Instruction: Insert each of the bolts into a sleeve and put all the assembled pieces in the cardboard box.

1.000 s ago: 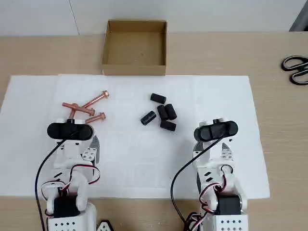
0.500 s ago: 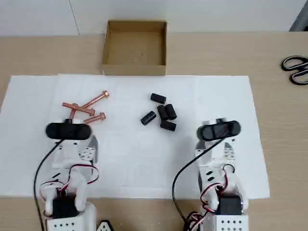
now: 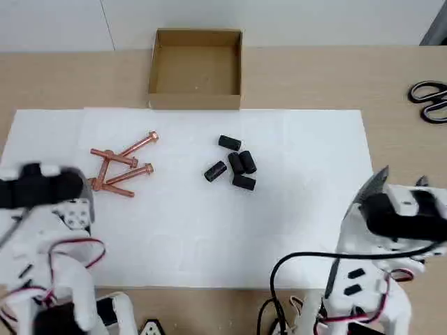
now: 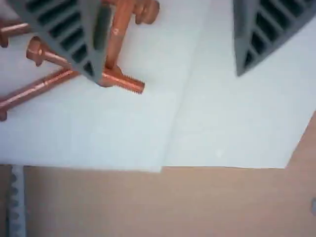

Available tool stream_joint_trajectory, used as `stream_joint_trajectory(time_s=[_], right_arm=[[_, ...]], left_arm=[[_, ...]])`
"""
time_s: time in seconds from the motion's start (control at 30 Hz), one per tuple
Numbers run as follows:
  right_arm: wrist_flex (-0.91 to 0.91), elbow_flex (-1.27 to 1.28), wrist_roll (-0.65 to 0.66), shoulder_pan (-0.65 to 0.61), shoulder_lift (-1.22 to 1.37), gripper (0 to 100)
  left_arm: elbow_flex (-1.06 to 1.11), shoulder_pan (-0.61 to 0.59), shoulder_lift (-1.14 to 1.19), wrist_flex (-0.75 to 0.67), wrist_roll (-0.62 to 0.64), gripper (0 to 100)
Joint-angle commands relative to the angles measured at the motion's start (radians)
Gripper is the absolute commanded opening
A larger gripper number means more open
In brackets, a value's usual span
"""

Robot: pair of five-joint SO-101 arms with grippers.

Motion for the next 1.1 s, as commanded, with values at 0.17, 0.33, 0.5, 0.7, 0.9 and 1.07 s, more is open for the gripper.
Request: stream_joint_trajectory(time_s=[0.17,0.33,0.5,0.7,0.9,1.07], right_arm=[[0.389,-0.594,0.167,-0.179,0.839,18.4],[0.641,-0.936,0.166,-0.317,1.259,18.5],[0.656,-1.036,0.147,-0.392,1.518,18.4],[0.680,-1.036,0.230,-0.575,1.747,18.3],[0.687,-1.039,0.381,-0.707,1.886,18.3],[0.619,-1.039,0.439,-0.734,1.906,18.3]], left_arm=[[-0.496,0.087,0.626,0.216,0.031,17],[-0.561,0.127,0.801,0.238,0.089,17],[-0.530,0.097,0.833,0.189,0.137,17],[-0.499,0.061,0.833,0.198,0.147,17],[-0.458,0.057,0.833,0.270,0.144,17],[-0.458,0.057,0.833,0.270,0.144,17]])
